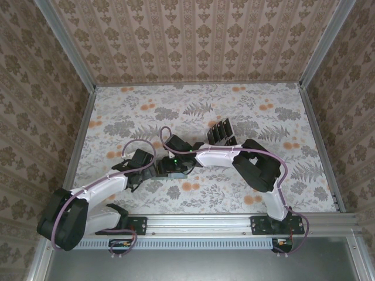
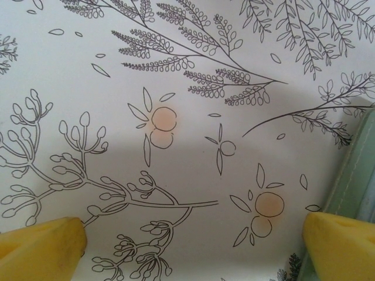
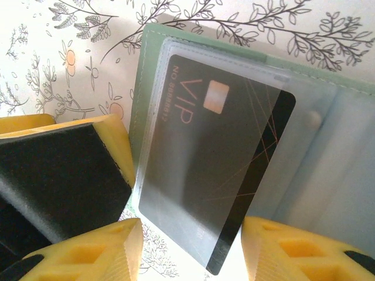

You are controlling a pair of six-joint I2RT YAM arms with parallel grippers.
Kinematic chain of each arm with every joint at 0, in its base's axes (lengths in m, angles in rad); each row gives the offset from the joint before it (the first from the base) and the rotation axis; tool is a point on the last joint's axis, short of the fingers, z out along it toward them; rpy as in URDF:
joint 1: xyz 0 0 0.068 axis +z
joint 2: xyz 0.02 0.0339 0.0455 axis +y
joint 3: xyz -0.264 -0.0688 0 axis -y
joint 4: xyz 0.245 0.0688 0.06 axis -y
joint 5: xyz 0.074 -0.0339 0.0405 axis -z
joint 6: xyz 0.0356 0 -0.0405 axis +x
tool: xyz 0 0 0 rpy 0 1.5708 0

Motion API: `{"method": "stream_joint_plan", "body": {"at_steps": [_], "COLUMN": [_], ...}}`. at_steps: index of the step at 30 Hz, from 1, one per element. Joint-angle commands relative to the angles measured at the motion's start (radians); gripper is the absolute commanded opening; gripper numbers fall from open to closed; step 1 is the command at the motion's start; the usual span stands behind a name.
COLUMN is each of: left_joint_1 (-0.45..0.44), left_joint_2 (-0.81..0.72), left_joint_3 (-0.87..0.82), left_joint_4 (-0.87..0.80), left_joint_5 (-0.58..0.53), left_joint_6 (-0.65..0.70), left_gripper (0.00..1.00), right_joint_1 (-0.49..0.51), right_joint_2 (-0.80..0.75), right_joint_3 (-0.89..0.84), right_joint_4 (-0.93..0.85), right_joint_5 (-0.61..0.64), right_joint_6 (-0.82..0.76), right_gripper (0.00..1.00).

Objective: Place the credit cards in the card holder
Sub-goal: Insert the credit card into the card slot.

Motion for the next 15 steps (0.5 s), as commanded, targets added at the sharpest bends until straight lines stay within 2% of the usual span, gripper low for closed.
{"method": "stream_joint_plan", "body": {"at_steps": [1,15], "left_joint_1": [-0.003,0.004], "left_joint_2": [0.026,-0.024], "left_joint_3": [-0.039,0.014], "left_joint_4": [0.016,-0.026], "left_joint_5": [0.036,0.031], "left_joint_6": [-0.024,-0.009], "left_gripper": [1.00,1.00], "right_joint_1": [0.014,0.000], "right_joint_2": [0.030,-0.044], "right_joint_3": [0.045,-0.003], "right_joint_4": [-0.017,-0.033], "right_joint_5": [-0.033,0.000], "right_joint_6": [0.004,-0.026], "right_gripper": [0.49,0.57]}}
